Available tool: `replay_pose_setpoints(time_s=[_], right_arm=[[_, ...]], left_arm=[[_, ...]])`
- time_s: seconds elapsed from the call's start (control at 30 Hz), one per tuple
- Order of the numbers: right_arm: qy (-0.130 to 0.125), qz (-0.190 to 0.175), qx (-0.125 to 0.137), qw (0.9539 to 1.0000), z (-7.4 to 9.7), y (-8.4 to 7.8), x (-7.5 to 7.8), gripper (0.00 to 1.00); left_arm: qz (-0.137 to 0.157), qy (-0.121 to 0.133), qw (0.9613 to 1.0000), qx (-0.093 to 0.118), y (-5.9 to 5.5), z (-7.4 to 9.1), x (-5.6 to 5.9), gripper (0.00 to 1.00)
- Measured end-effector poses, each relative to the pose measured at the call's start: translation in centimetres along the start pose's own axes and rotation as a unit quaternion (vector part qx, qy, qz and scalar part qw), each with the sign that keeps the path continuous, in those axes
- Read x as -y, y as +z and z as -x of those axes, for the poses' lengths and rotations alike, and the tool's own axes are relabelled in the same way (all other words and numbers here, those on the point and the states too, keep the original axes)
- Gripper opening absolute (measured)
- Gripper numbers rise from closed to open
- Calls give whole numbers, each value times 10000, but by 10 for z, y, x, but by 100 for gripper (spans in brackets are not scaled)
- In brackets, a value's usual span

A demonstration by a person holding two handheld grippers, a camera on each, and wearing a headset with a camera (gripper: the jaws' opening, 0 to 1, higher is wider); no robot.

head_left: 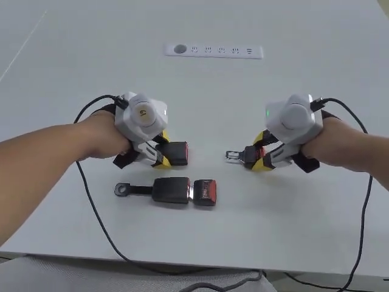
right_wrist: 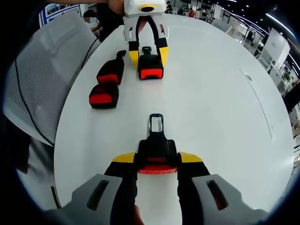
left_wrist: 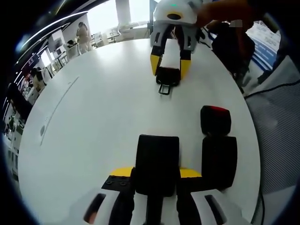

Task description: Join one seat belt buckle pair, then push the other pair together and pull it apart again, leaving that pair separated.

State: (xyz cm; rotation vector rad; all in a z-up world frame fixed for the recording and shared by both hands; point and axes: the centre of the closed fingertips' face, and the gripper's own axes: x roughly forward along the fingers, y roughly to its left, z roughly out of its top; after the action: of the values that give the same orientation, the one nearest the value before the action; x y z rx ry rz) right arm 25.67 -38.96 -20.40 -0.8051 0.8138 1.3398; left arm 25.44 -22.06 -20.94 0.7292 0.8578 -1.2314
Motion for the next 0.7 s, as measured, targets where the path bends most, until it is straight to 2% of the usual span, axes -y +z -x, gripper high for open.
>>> replay_pose_setpoints(time_s=[0.17,0.23,0.3,0.37,0.43,0.57,0.7], right_arm=[[-1,23,103,9999,-9,13,-4,31],[-14,17,169,9999,-9,23,-6,31],[-23,21,222,9997,-20,28,-3,31],[-17,78,254,9996,-20,38,-6,31],[-2,149,282,9995,-29,45,-6,31],[-26,161,306,9994,-32,55,-3,31],[-158,284,268,9991,-34,64,-3,31]], left_arm=[[14,-2,10000,-10,0,0,1,34],[7,1,10000,-15,0,0,1,34],[7,2,10000,-24,-1,0,1,34],[9,2,10000,-42,0,0,2,34],[11,6,10000,-52,0,0,4,34],[-17,6,10000,-57,0,-1,4,34],[-34,-6,10000,-55,0,-1,3,34]])
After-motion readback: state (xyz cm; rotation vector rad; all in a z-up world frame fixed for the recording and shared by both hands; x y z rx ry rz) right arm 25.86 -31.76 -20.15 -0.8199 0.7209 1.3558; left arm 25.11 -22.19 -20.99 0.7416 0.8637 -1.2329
